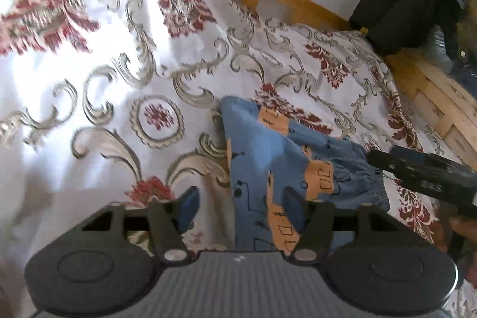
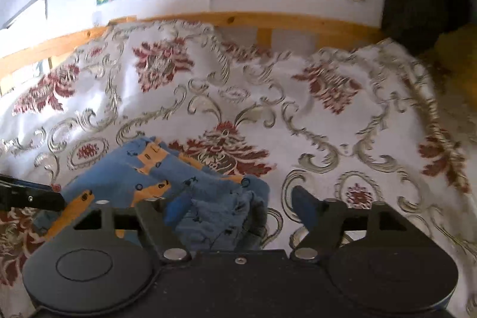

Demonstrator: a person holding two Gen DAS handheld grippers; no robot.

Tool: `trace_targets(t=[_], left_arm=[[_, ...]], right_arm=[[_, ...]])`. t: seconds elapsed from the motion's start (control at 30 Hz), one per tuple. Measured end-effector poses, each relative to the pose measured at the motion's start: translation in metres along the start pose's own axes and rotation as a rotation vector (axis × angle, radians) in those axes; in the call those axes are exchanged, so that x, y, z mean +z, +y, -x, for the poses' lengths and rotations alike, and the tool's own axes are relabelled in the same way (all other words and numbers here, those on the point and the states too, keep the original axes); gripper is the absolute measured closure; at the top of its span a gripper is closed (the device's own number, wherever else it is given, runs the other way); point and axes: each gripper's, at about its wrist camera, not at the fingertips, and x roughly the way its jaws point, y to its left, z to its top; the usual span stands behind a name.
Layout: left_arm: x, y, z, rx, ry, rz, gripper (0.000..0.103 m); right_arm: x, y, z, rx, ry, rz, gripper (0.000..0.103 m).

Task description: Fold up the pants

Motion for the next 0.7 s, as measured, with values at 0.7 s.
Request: trace_targets(t=[0.7], left_arm=[[-0.048,-0.043,0.125,0.195,-0.148,-0.060,0.000]], right_arm=[[-0.055,0.070,0.180,-0.152,-0.168,-0.062,0.001]])
